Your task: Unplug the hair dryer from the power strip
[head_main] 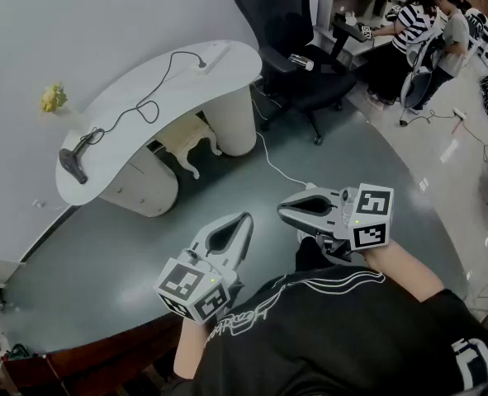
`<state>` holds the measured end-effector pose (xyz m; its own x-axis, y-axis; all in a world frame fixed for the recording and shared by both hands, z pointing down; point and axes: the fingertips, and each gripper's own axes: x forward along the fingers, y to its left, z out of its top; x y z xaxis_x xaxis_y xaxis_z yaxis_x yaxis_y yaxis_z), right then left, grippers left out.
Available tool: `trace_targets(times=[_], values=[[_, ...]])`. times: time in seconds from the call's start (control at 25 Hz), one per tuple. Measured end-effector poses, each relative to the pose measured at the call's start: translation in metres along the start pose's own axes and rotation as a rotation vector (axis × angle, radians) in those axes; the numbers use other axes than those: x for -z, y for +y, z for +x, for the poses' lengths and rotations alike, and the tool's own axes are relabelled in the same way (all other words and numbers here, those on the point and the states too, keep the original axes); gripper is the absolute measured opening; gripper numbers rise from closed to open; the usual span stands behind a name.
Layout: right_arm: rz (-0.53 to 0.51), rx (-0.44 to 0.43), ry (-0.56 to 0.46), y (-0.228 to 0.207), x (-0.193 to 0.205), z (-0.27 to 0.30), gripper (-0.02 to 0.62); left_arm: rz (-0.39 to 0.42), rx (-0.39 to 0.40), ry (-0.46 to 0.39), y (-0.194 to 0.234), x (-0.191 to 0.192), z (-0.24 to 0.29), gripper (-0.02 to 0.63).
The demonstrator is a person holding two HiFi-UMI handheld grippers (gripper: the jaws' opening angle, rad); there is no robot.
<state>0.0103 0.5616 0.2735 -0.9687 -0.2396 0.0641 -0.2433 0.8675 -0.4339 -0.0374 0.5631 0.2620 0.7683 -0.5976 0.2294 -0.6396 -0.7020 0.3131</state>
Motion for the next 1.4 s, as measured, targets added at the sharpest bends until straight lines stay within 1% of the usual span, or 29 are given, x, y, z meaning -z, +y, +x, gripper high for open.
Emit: trace_targets(times=[0.28, 0.52, 0.72, 0.92, 1.0, 1.08, 1.4], values=[[0.001, 0.004, 0.0, -0.004, 0.003, -0.002, -0.003, -0.002, -0.003, 0.01, 0.001, 0.005, 0.004, 0.003], [-0.018, 0.013, 0.006, 0.0, 0.0, -0.001, -0.003, -0.005, 0.005, -0.005, 0.002, -0.001, 0.001, 0.003], [0.013, 0.036, -0.014, -0.005, -0.001, -0.004, -0.003, 0.0, 0.014, -0.013, 0.002, -0.004, 0.003, 0.003], [0.03, 0.021, -0.026, -0.016, -0.004, -0.009, -0.003, 0.017, 0.015, 0.0, 0.004, -0.009, 0.017, 0.003], [0.037, 0.025, -0.037, -0.026, -0.004, -0.008, -0.003, 0.021, 0.011, 0.002, 0.01, -0.01, 0.024, 0.003], [0.049, 0.038, -0.056, -0.043, -0.013, -0.005, -0.003, 0.019, 0.001, 0.011, 0.021, -0.016, 0.033, 0.003], [0.135, 0.031, -0.103, -0.134, -0.045, 0.01, -0.003, -0.015, -0.04, 0.065, 0.088, -0.035, 0.09, 0.003]])
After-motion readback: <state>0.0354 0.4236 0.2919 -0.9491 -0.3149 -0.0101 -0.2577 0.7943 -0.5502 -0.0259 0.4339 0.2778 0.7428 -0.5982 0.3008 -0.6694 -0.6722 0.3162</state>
